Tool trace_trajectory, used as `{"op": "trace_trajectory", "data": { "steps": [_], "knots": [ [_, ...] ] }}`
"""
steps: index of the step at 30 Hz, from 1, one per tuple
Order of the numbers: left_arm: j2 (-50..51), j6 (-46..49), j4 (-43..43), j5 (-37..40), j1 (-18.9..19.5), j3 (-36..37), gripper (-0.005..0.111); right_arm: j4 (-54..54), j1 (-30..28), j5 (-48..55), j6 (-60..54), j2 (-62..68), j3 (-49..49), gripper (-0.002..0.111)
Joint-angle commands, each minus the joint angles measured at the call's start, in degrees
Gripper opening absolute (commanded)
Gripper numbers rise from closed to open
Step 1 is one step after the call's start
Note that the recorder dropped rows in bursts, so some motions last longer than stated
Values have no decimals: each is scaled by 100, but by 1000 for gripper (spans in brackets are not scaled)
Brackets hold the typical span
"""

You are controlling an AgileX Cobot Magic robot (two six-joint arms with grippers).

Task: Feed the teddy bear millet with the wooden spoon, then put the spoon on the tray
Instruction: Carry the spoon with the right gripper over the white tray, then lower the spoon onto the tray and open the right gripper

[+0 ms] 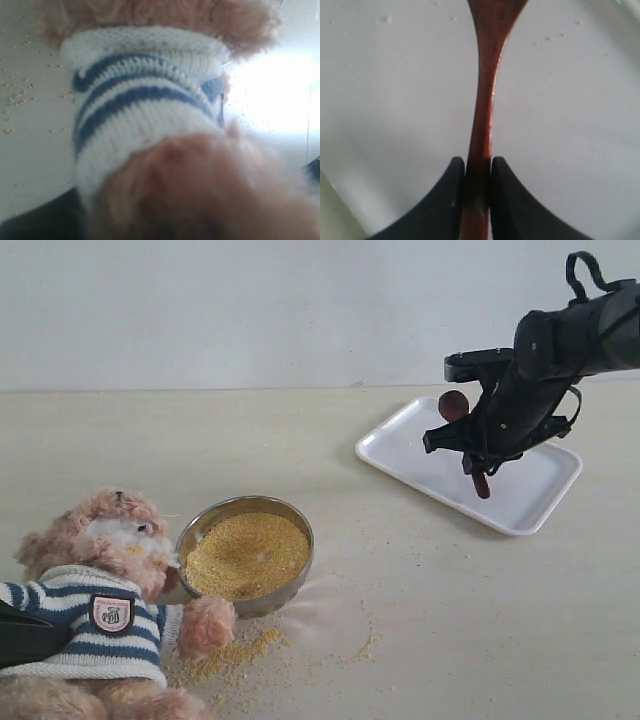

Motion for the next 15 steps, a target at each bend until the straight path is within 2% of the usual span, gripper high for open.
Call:
{"op": "trace_trajectory", "data": {
  "steps": [1, 15],
  "knots": [
    [20, 22, -87, 91, 9, -21, 5, -29, -52, -163, -43, 196, -90, 8],
    [20, 22, -87, 91, 9, -21, 5, 8, -52, -259, 0, 370, -113, 8]
  ]
}}
